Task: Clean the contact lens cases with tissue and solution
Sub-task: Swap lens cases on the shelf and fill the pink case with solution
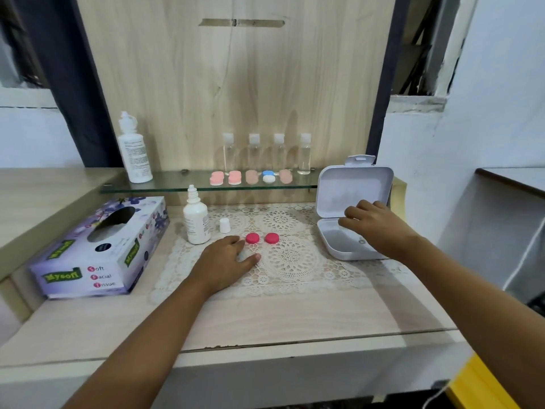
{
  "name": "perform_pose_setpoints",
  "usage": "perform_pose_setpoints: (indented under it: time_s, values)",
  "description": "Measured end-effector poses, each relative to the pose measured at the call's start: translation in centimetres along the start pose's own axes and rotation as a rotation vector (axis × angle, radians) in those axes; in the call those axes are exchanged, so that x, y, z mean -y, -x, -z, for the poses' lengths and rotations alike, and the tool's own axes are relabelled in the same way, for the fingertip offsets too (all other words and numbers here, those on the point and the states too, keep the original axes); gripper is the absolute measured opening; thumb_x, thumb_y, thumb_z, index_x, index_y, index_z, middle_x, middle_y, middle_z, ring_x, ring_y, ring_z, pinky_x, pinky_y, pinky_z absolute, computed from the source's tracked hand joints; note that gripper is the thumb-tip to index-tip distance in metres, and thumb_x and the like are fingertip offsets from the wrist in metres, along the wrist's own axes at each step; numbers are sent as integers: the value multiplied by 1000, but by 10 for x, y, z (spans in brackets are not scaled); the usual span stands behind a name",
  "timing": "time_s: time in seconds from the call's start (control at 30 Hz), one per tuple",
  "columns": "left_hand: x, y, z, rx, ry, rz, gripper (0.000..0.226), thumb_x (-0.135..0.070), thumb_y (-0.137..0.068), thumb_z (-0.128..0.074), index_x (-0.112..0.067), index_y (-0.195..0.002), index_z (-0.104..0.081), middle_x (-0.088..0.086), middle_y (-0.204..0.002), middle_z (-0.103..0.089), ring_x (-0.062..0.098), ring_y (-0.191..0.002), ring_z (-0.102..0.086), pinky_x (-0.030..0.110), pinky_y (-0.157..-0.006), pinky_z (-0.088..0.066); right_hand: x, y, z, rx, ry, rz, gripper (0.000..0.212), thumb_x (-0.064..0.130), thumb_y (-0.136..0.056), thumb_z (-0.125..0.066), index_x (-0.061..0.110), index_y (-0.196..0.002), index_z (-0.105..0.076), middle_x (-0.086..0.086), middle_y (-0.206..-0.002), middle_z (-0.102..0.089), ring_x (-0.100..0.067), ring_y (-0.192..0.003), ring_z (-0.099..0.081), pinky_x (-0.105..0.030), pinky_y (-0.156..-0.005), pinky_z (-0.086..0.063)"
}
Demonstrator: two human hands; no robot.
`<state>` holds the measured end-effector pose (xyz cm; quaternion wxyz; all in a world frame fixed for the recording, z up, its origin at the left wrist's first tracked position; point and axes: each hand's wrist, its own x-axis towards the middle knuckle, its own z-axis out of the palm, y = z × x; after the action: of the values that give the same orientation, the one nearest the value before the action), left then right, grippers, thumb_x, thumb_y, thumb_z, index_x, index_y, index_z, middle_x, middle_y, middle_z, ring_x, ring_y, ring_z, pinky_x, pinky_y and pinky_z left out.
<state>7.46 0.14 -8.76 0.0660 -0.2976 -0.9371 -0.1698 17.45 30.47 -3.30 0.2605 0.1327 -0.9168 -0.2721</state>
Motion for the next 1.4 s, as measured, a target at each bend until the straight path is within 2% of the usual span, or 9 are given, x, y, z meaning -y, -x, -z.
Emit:
perform_pose_setpoints:
  time_s: [0.13, 0.33, 0.53, 0.8, 0.9, 0.97, 1.1, 1.23, 1.4]
  values:
    - [0, 1, 0, 1, -4, 2, 60, -54, -92, -43, -13, -136, -47, 3, -148, -36, 17, -136, -32, 29, -107, -27, 2, -2, -8, -69, -103, -161, 54, -6, -40, -83, 10, -89, -65, -7, -79, -61, -28, -63, -56, -30, -50, -41]
    - [1, -1, 0, 7, 8, 12, 60, -54, -91, -43, -13, -135, -48, 3, -148, -36, 17, -136, -31, 28, -107, -27, 39, -29, 5, -334, -663, -429, 30, 4, -73, -74, 1, -102, -64, -14, -88, -63, -30, -75, -58, -27, -64, -39]
    - [3, 0, 1, 10, 52, 27, 62, -55, -89, -46, -14, -136, -47, 2, -149, -35, 17, -136, -32, 28, -107, -28, 89, -55, 11, -170, -985, -460, 32, 21, -81, -70, 9, -111, -64, 0, -93, -58, -7, -78, -54, -5, -72, -39]
    - [5, -2, 4, 61, 105, 15, 62, -54, -89, -49, -14, -136, -46, 6, -146, -38, 21, -134, -35, 30, -106, -32, 119, -55, -7, 16, -999, -450, 28, 26, -86, -63, 15, -111, -65, -5, -100, -63, -15, -89, -54, -20, -74, -36]
    - [4, -2, 7, 58, 193, 30, 39, -40, -92, -51, -12, -118, -57, 1, -112, -58, 23, -112, -51, 26, -83, -40, 121, -53, -10, 49, -973, -401, 31, 31, -86, -62, 16, -113, -64, -3, -104, -61, -17, -98, -54, -25, -83, -39]
    - [3, -1, 10, -4, 255, 51, 18, -30, -93, -51, -14, -97, -59, 1, -93, -61, 23, -94, -55, 24, -68, -37, 122, -51, -12, 53, -956, -371, 33, 33, -85, -63, 16, -112, -64, -3, -105, -60, -19, -102, -54, -30, -89, -42]
    - [-3, 5, 29, -168, 327, 5, 33, -24, -94, -50, -16, -125, -59, 1, -128, -58, 11, -111, -54, 17, -89, -36, 123, -50, -13, 33, -939, -351, 30, 33, -85, -62, 16, -110, -64, 0, -103, -58, -18, -101, -52, -28, -86, -42]
    - [-6, 12, 73, -432, 412, -41, 27, -25, -94, -53, -18, -117, -64, -9, -103, -62, -2, -83, -55, 10, -71, -41, 123, -49, -11, 26, -929, -338, 31, 35, -87, -60, 18, -112, -63, 2, -104, -57, -16, -101, -51, -27, -84, -42]
    - [45, 12, 126, -574, 243, 175, 24, -22, -94, -52, -16, -113, -65, 1, -100, -64, 13, -88, -57, 23, -74, -40, 124, -49, -10, 28, -938, -340, 30, 34, -87, -60, 16, -110, -63, 1, -101, -57, -17, -99, -51, -27, -84, -41]
